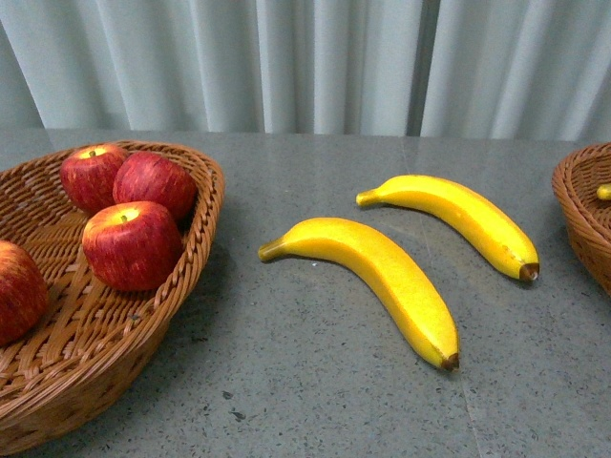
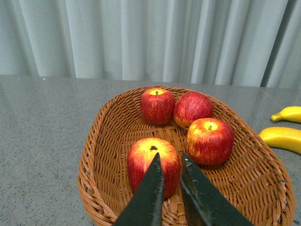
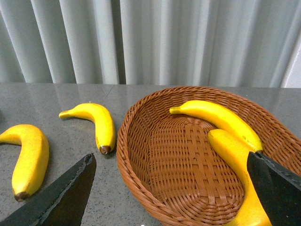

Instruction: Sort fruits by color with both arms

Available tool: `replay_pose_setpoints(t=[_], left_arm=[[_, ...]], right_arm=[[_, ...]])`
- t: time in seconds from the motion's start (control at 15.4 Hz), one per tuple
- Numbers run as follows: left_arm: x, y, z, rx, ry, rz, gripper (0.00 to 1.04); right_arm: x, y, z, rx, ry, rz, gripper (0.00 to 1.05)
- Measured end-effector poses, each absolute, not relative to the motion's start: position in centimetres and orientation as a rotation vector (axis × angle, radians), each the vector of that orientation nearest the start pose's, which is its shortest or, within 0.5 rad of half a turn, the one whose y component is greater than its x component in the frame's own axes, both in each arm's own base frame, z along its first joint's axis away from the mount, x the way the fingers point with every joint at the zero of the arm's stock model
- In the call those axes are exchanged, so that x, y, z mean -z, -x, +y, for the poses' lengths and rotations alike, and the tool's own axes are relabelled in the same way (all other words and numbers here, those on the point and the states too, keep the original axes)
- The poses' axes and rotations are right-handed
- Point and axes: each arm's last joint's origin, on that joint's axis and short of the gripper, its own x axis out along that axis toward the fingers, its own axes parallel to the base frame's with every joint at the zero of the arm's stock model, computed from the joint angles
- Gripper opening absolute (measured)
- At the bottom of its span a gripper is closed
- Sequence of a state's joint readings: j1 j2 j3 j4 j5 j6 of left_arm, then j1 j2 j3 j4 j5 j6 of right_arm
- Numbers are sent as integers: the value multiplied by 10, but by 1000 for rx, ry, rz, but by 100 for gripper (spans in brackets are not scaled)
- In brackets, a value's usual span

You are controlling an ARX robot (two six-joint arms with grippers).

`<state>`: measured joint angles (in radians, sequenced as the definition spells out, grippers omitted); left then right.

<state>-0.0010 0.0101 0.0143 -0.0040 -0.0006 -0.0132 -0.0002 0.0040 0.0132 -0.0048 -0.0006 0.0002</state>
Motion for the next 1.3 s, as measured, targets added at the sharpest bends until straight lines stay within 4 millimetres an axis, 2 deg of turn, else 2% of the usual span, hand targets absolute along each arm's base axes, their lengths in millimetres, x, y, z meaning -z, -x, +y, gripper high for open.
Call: replay_pose_setpoints(t=[0.32,0.45,0.52,1.04,1.17,1.3], left_arm=[[-167,-97,0,0,14,0,78],[-167,-97,0,0,12,0,100],[-167,-97,0,0,11,0,97],[-167,-97,0,0,11,0,98],[-167,-97,0,1,11,0,98],[-167,-97,0,1,11,0,98]], right_arm=[[-167,-97,0,0,0,-5,98],[-167,-97,0,0,0,-5,98],[-167,-97,0,0,0,-4,98],[-167,-97,0,1,-1,-1,98],[-162,-100,0,59,-136,115,98],[-180,-108,3,54,-239,57,98]])
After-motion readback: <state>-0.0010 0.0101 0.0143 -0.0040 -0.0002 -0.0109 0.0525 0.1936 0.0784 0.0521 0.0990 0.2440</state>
